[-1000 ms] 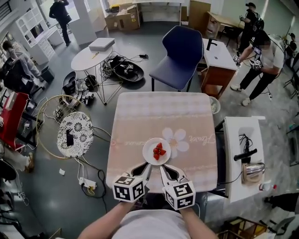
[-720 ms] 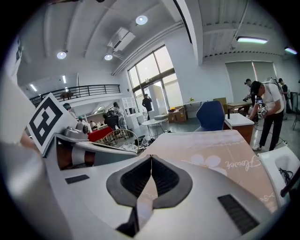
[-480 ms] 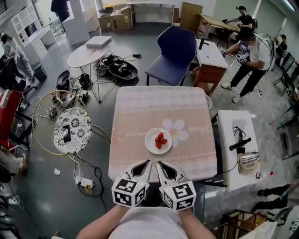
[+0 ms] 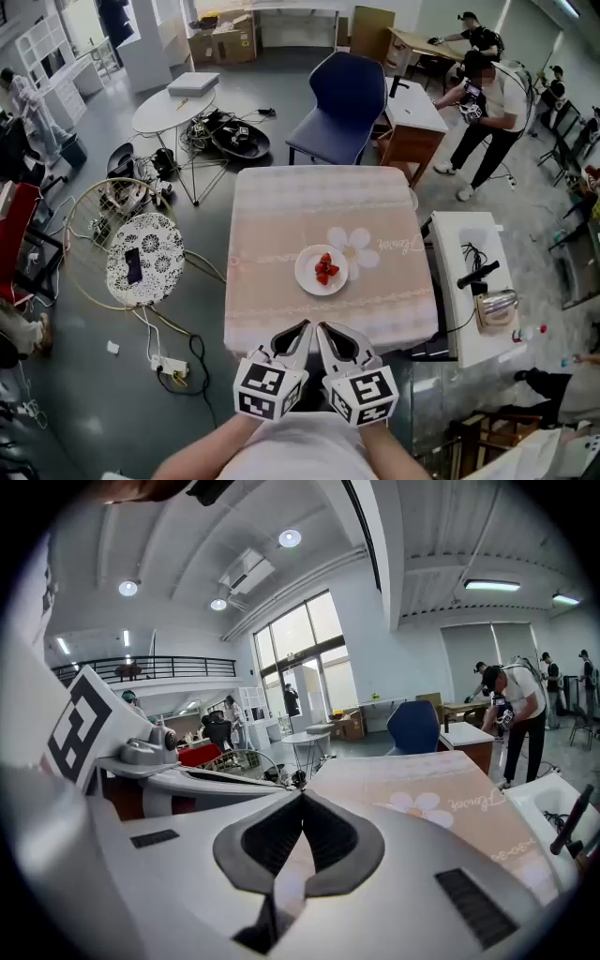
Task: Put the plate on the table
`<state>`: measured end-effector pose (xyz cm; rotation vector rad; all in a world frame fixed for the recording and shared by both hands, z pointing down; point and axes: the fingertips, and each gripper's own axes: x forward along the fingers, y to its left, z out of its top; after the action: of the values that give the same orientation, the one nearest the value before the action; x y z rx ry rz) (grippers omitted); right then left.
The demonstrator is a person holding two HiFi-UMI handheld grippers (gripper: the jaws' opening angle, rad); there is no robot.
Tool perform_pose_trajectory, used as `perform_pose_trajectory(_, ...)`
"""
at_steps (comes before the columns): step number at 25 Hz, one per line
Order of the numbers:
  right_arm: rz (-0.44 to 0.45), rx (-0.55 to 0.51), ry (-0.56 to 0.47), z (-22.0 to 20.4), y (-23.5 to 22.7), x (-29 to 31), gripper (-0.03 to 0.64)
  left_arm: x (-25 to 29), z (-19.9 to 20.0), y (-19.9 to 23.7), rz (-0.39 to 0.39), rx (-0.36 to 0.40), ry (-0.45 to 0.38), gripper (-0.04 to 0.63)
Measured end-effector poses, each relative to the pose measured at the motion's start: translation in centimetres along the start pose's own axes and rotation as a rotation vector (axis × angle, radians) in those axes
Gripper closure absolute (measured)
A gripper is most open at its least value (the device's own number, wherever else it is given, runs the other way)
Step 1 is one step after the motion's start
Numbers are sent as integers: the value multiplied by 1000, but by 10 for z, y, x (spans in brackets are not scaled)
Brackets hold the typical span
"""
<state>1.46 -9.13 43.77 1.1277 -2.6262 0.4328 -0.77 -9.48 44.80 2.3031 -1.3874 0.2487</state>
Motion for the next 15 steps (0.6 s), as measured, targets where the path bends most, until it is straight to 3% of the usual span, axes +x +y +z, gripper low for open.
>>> perform_pose_trajectory(8, -20, -11, 1, -2, 5, -3, 614, -6, -1, -6, -13, 53, -17, 591)
perform_pose_trajectory(15, -15, -11, -6, -1, 7, -1, 614, -8, -1, -1, -4, 55, -19, 592)
